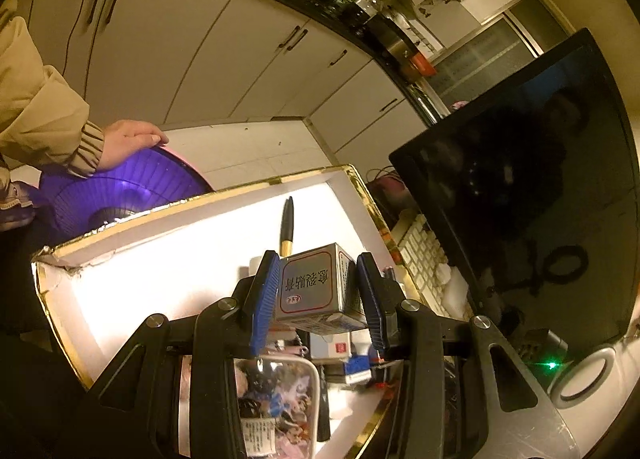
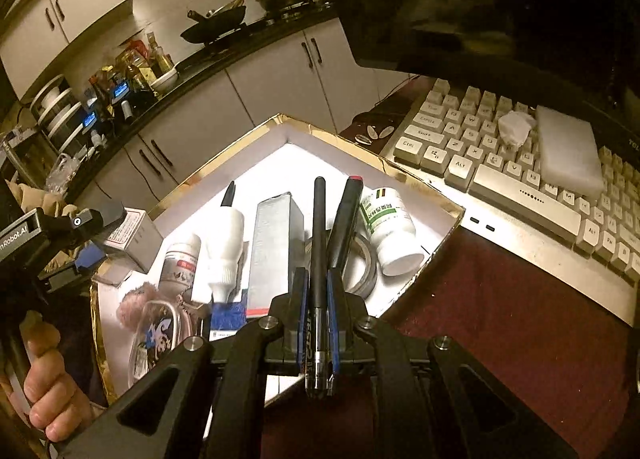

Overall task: Organize objects
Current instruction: 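Lower and open the left tool to drop the box in the tray while the right tool releases the pen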

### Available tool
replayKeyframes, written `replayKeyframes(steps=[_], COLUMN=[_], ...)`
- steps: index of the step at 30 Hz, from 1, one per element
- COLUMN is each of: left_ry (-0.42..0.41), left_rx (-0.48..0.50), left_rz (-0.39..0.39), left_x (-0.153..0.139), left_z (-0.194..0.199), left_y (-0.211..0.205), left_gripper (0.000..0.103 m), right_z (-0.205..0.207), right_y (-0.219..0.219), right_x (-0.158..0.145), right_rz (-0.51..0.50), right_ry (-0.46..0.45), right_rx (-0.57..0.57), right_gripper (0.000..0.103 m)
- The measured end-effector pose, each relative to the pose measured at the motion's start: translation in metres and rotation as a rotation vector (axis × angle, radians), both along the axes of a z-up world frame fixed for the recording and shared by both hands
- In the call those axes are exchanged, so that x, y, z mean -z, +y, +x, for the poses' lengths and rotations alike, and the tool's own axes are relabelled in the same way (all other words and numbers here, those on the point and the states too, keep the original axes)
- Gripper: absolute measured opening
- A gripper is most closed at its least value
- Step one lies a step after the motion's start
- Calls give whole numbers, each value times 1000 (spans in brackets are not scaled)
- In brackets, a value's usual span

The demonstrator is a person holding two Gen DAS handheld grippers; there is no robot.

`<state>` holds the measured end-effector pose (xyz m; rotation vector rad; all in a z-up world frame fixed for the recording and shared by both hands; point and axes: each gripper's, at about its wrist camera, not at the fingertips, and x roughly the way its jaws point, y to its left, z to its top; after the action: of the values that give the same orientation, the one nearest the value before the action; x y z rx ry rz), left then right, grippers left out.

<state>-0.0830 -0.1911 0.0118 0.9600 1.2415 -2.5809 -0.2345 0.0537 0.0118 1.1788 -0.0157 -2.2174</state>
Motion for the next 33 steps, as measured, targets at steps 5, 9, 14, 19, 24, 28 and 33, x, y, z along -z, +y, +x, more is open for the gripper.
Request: replayKeyframes(steps=[5,9,14,19,24,28,33], left_ry=[-1,-30,-86,-134,-170,-222,-235], left_rx=[-50,-94,-122,-125,-109,-91,-77], left_rz=[-5,-63,-141,-243,-340,-405,-393], left_x=[1,1,11,13,11,20,22], left_z=[-3,1,7,3,2,-1,-2], left_y=[-14,-24,-24,-14,-2,6,10], left_gripper=[39,39,39,39,39,39,40], right_z=[-4,0,3,2,2,2,1], right_y=[-3,-8,-12,-11,-11,-11,-11], right_x=[6,8,9,10,10,11,10], right_rz=[-32,-24,-6,-16,-14,-16,-22], right_ry=[-17,14,49,50,53,53,56], right_rx=[29,19,16,14,14,15,13], right_gripper=[7,7,7,7,7,7,7])
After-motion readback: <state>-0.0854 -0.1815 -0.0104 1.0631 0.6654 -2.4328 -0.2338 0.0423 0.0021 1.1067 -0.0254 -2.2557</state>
